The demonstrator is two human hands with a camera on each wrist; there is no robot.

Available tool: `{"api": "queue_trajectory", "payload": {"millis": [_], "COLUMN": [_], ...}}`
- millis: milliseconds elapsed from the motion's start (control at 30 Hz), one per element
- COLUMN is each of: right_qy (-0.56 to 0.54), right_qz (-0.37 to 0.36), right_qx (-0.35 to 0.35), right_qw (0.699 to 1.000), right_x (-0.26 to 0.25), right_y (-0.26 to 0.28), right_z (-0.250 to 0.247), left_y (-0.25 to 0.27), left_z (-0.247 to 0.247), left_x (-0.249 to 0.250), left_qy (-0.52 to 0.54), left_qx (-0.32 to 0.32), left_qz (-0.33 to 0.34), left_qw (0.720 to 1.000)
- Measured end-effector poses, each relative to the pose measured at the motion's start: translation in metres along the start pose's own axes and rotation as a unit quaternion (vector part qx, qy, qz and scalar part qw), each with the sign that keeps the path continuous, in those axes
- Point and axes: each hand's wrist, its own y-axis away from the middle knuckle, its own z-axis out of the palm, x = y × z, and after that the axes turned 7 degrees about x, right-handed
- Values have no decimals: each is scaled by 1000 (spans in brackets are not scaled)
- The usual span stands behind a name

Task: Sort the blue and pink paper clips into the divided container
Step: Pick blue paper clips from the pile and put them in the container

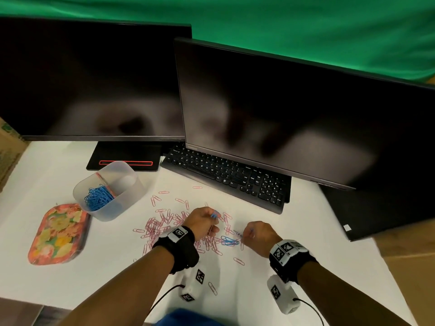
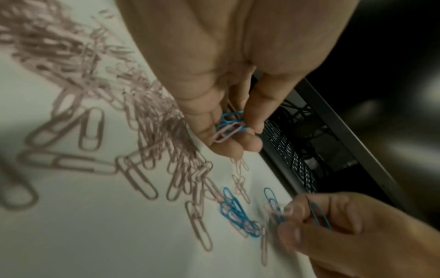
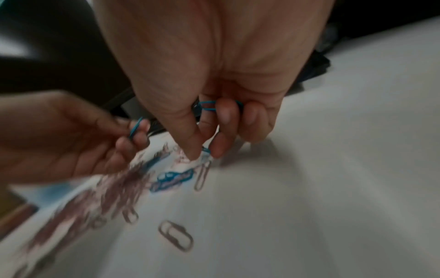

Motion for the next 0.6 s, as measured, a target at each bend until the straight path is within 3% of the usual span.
{"api": "queue_trajectory", "payload": {"millis": [200,400,533,600], "right_qy": [-165,-321,-500,-560], "right_qz": [28,96,155,171], "right_qx": [-8,7,-10,-24], "right_qw": [986,942,852,810], "right_x": [14,23,16,11], "right_y": [2,2,4,8], "right_z": [-20,-26,-15,-10], "left_y": [8,9,5,6], "left_z": [8,11,10,12], "left_x": [7,12,13,11], "left_qy": [182,145,88,-51], "left_qx": [-2,11,21,3], "left_qz": [-105,-79,-53,9], "left_qw": [978,986,994,999]}}
